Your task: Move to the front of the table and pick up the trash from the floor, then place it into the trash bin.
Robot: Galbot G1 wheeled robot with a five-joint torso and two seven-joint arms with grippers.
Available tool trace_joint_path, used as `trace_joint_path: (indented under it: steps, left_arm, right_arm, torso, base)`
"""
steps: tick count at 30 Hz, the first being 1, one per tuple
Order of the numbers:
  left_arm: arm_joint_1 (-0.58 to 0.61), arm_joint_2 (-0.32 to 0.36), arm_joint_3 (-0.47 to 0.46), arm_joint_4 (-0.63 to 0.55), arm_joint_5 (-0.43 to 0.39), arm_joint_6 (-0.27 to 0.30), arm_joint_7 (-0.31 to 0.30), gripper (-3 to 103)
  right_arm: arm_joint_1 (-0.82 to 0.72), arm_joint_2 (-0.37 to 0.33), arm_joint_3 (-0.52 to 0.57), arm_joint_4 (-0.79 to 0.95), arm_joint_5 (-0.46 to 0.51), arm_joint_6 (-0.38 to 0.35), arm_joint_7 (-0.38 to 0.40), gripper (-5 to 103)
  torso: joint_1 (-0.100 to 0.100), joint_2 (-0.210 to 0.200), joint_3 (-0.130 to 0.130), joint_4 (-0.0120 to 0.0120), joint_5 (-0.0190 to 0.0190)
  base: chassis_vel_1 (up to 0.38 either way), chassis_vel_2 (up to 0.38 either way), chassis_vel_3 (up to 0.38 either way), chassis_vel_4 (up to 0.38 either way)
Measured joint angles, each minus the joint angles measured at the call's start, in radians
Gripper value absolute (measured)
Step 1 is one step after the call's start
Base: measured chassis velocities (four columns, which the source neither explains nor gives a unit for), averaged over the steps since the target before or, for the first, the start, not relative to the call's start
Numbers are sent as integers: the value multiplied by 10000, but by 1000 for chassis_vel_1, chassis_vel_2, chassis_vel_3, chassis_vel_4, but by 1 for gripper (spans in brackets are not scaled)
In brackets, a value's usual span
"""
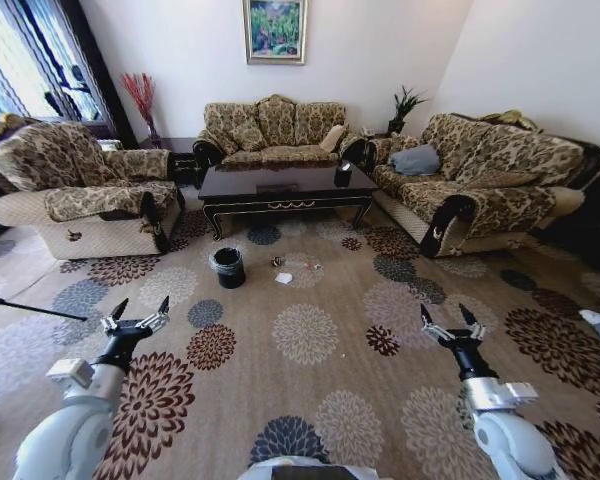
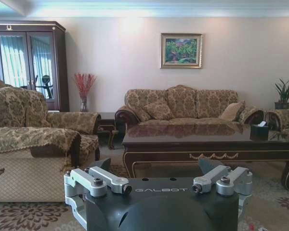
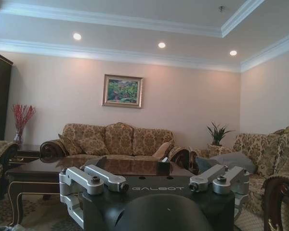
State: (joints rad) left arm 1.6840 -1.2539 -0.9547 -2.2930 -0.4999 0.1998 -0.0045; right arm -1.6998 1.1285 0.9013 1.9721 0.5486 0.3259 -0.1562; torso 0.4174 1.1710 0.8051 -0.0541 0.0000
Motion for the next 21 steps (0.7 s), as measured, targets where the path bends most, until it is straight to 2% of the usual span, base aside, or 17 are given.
trace_joint_path:
  steps: [7,21]
  left_arm:
    - [50,43,-119,-206,-44,-126,5,100]
    - [13,76,-35,-229,-39,-210,65,100]
  right_arm:
    - [-200,-40,155,648,-97,-14,-122,100]
    - [-264,199,109,573,-275,42,-107,100]
  torso:
    - [0,0,0,-1,0]
    - [0,-1,0,-1,0]
  base:
    - [0,0,0,0]
    - [0,0,0,0]
